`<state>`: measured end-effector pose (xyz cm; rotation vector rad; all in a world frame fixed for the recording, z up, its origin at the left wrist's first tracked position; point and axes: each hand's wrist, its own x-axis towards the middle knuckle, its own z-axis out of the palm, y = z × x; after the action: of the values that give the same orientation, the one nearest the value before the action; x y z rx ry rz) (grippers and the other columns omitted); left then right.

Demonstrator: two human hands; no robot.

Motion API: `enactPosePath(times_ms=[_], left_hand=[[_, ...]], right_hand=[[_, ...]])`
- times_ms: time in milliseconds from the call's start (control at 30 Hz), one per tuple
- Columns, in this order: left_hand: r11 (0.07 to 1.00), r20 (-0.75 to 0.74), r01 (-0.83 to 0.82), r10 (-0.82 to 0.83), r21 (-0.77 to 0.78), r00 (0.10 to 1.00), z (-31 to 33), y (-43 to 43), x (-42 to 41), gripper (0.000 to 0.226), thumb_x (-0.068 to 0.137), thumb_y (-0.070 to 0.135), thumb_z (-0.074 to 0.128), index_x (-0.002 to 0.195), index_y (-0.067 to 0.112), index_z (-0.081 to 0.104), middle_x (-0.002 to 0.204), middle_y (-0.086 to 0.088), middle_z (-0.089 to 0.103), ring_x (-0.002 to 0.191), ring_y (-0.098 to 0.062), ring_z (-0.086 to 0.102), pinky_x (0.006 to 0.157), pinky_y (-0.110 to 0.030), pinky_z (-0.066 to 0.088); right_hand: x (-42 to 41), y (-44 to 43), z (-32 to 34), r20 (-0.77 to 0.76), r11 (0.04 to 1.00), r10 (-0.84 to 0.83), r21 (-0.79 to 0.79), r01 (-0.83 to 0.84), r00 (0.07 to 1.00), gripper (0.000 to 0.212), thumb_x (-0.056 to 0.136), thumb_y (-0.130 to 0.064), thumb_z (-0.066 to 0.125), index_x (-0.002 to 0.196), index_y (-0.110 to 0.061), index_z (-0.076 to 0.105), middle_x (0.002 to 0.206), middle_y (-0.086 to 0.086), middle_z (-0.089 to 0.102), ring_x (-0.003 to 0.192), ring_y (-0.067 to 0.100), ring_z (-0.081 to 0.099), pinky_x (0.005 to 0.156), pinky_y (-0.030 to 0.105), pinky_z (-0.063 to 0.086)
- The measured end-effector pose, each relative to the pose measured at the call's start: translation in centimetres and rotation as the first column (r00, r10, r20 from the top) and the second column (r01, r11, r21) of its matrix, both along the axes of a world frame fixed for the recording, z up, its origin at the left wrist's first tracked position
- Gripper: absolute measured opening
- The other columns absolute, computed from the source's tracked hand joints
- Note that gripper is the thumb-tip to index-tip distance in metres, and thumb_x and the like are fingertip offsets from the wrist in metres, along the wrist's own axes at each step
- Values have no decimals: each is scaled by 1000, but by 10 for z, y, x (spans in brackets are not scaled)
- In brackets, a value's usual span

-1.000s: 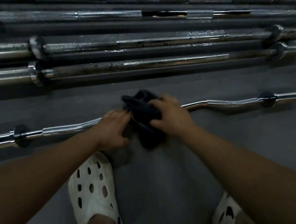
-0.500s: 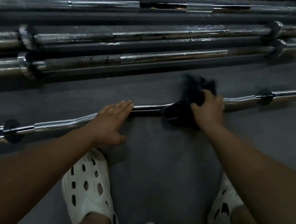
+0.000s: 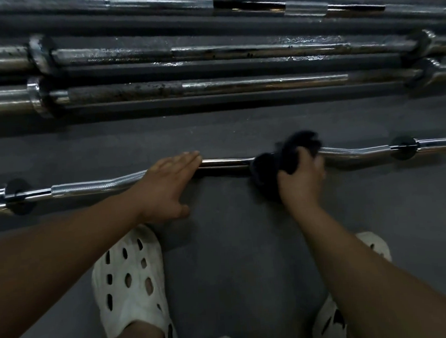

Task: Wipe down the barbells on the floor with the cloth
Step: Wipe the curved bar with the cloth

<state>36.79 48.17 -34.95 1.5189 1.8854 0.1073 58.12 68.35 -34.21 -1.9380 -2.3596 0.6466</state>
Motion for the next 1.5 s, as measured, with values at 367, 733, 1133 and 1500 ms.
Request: enactPosePath(times_ms=[367,733,1133,1500], left_hand=[[1000,-39,12,-12,-16,999,2,0,2,116,60,58,51,156,19,0,164,-1,-5,151,-16,2,119,-32,4],[999,-11,16,-16,-32,1000,5,3,1,115,61,57,49,156,20,-5,163,1,-10,150,-14,-2,118,-30,2],[999,36,-46,46,-12,998,3,3,-1,112,61,54,50,156,22,2,164,3,-2,150,-14,4,117,-27,4],[1000,29,-11,11,-6,1000,-1,2,-3,112,62,54,51,156,21,1,164,1,-2,151,-15,4,117,-29,4]], right_hand=[[-4,-8,4,49,996,86,-34,-84,995,69,76,-16,70,142,-21,51,147,21,38,132,41,41,109,43,37],[-2,13,11,81,990,140,-41,-137,987,64,70,-42,65,128,-17,55,139,15,46,125,40,47,103,47,44],[-29,-33,7,68,998,55,-21,-54,996,67,81,-27,69,142,-13,45,151,18,35,133,40,39,110,48,34],[-14,7,9,261,988,150,5,-157,954,76,80,-32,65,149,-17,37,150,18,36,135,40,35,107,55,38]])
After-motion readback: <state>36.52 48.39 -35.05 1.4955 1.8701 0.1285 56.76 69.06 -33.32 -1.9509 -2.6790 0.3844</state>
